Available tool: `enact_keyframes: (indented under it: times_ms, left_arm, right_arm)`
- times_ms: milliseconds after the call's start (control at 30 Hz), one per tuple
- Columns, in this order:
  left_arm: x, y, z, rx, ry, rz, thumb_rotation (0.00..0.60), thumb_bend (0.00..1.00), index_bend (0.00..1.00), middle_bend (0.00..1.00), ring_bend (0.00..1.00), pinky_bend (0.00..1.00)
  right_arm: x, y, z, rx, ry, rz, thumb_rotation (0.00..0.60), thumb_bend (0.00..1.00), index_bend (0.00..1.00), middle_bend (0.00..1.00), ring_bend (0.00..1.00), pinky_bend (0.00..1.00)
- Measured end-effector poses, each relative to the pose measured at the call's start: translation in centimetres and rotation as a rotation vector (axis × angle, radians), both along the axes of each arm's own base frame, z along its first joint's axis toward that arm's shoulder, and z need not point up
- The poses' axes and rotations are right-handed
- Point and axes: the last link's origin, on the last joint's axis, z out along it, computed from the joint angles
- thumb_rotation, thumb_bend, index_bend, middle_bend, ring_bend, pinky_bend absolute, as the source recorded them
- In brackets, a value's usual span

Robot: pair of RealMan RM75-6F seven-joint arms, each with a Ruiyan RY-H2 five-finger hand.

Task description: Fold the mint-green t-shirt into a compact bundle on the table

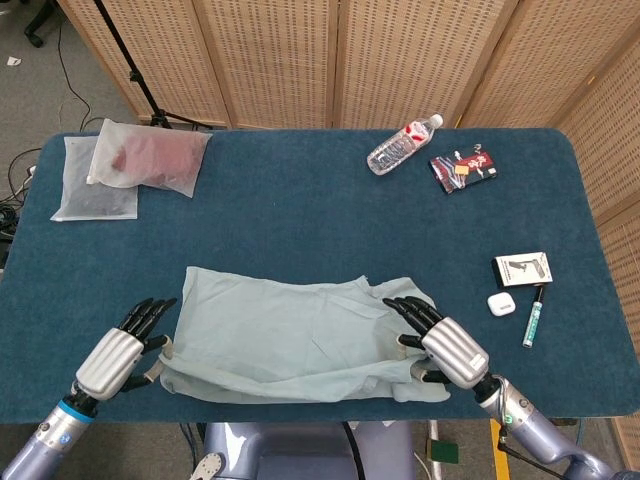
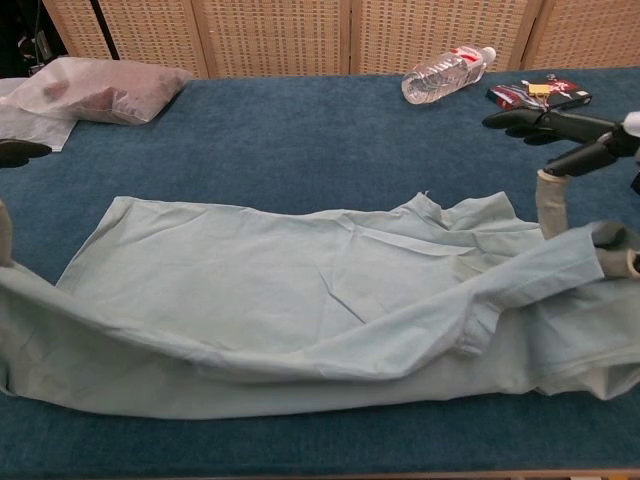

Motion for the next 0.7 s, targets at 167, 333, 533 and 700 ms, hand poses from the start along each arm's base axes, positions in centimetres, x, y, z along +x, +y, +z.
enact_keyframes:
  times_ms: [167, 333, 533, 700]
  left_arm:
    - [0.6, 3.1, -0.1, -0.006, 0.050, 0.090, 0.600, 0.65, 0.76, 0.00, 0.00, 0.00]
    - [1.6, 6.6, -0.6, -0.015, 0.072, 0.149, 0.600, 0.65, 0.76, 0.00, 0.00, 0.00]
    - [2.4, 9.2, -1.4, -0.029, 0.067, 0.183, 0.600, 0.65, 0.76, 0.00, 0.00, 0.00]
    - [2.3, 10.8, -2.1, -0.038, 0.070, 0.214, 0.600, 0.65, 0.76, 0.00, 0.00, 0.00]
  right_arm:
    - [0.6, -2.8, -0.3, -0.015, 0.016, -0.069, 0.600, 0.61, 0.67, 0.03, 0.00, 0.08]
    - [0.8, -5.7, -0.7, -0.029, 0.049, -0.138, 0.600, 0.61, 0.67, 0.03, 0.00, 0.08]
    - [1.1, -8.3, -1.4, -0.035, 0.078, -0.191, 0.600, 0.61, 0.67, 0.03, 0.00, 0.08]
    - [1.5, -9.9, -2.4, -0.036, 0.123, -0.208, 0.600, 0.61, 0.67, 0.03, 0.00, 0.08]
